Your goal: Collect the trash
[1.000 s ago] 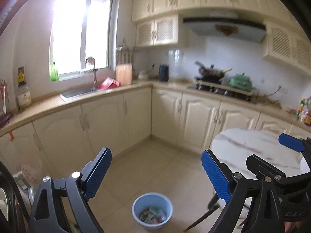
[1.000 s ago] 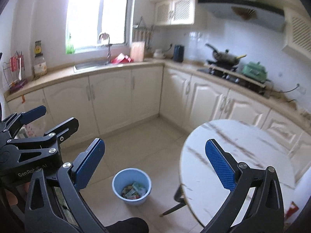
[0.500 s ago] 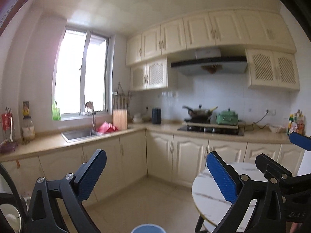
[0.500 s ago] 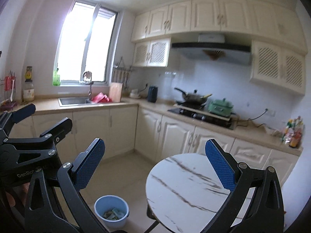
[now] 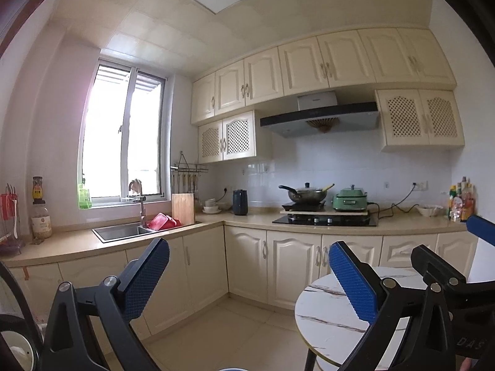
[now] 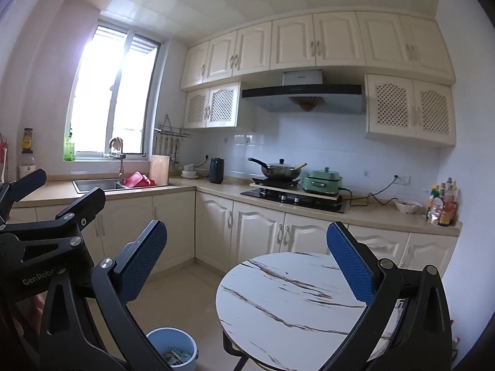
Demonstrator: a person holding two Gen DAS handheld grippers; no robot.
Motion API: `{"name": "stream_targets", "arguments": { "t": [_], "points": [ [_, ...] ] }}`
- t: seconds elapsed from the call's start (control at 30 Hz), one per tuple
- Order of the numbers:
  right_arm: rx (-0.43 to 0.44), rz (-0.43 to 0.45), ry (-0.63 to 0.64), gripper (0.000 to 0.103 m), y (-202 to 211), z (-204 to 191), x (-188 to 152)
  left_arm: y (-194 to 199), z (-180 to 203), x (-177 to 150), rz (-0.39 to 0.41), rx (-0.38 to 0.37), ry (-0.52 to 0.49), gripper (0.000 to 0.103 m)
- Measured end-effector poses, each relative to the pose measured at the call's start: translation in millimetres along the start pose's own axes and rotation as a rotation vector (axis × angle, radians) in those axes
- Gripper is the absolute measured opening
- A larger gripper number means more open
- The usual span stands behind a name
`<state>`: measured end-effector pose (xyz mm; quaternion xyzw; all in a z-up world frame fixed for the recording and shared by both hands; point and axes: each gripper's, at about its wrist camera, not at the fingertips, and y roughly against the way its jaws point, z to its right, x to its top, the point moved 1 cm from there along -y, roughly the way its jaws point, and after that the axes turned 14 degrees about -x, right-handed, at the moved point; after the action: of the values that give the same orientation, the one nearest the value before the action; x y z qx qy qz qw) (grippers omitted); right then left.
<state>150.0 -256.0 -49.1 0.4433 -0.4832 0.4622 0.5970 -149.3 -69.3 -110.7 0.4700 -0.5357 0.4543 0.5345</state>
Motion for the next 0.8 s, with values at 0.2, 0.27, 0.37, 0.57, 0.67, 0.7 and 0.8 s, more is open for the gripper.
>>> {"name": "stream_targets", "arguments": {
  "t": [0.2, 0.27, 0.37, 0.57, 0.67, 0.7, 0.8],
  "points": [
    [-0.003, -0.017, -0.009, 0.103, -2.7, 3.9, -4.9, -22.1, 6.5, 1.9, -0.016, -0.006, 0.001, 0.102],
    [-0.004, -0.018, -0.013, 0.103, -1.8, 4.3, -5.2, -25.6, 7.1, 5.0, -0.016, -0.009, 0.003, 0.102],
    [-0.004, -0.02, -0.016, 0.103, -2.0, 5.2, -6.2, -34.6, 6.2, 10.2, -0.008, -0.01, 0.005, 0.102],
    [-0.019, -0.021, -0.018, 0.103, -3.5, 7.0, -8.1, -46.5, 1.4, 14.1, -0.01, -0.012, 0.01, 0.102],
    [-0.028, -0.025, -0.021, 0.103, -4.0, 5.9, -9.8, -57.0, 2.7, 20.5, -0.016, -0.009, 0.014, 0.102],
    [-0.032, -0.025, -0.023, 0.103, -4.5, 6.1, -10.1, -58.6, 2.2, 21.3, -0.019, -0.007, 0.012, 0.102],
    [-0.034, -0.026, -0.029, 0.103, -5.1, 6.2, -11.2, -64.2, -1.0, 26.3, -0.026, -0.012, 0.016, 0.102]
  ]
}}
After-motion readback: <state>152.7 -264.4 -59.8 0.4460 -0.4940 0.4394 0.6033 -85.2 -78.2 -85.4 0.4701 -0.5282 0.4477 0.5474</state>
